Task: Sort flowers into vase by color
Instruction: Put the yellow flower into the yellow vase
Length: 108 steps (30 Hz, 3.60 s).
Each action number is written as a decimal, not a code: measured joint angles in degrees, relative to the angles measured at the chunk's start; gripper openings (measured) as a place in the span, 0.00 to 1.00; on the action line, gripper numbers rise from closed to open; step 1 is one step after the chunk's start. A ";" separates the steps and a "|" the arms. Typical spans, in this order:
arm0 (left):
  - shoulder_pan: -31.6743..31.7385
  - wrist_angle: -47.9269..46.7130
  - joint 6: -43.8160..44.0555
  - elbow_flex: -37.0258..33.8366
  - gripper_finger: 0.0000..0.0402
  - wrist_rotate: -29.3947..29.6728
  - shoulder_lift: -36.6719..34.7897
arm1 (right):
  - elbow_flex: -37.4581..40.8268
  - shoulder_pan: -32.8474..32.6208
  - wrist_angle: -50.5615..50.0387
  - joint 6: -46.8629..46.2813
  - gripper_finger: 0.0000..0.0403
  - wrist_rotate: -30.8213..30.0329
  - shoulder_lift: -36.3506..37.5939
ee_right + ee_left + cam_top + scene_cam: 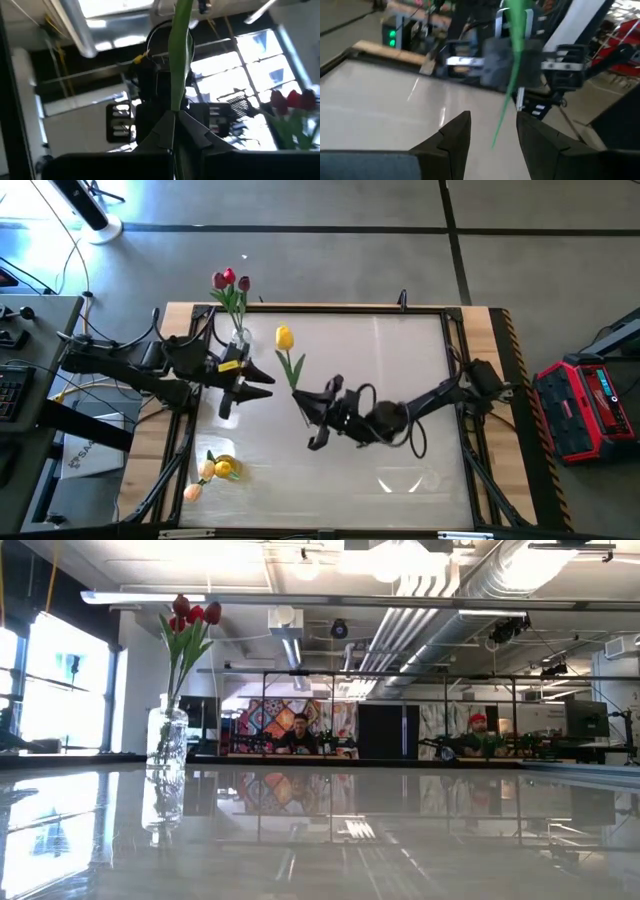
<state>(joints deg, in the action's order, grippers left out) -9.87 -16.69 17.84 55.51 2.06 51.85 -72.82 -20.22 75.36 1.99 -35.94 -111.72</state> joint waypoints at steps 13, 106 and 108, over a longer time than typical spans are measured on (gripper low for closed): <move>-0.37 14.88 -5.59 -0.02 0.37 -2.03 7.01 | -2.93 6.75 -0.70 -7.82 0.00 17.70 -0.02; -0.29 -10.07 -10.48 -0.02 0.00 10.79 -6.57 | -0.37 3.62 -100.95 -6.88 0.00 16.71 58.34; -0.29 -10.01 -10.40 -0.02 0.00 10.79 -6.35 | -0.37 4.65 -100.96 -8.84 0.00 16.67 58.75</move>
<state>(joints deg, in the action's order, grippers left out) -10.15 -26.70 7.44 55.48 12.84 45.49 -73.19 -15.58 -25.61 -6.86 -19.26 -52.98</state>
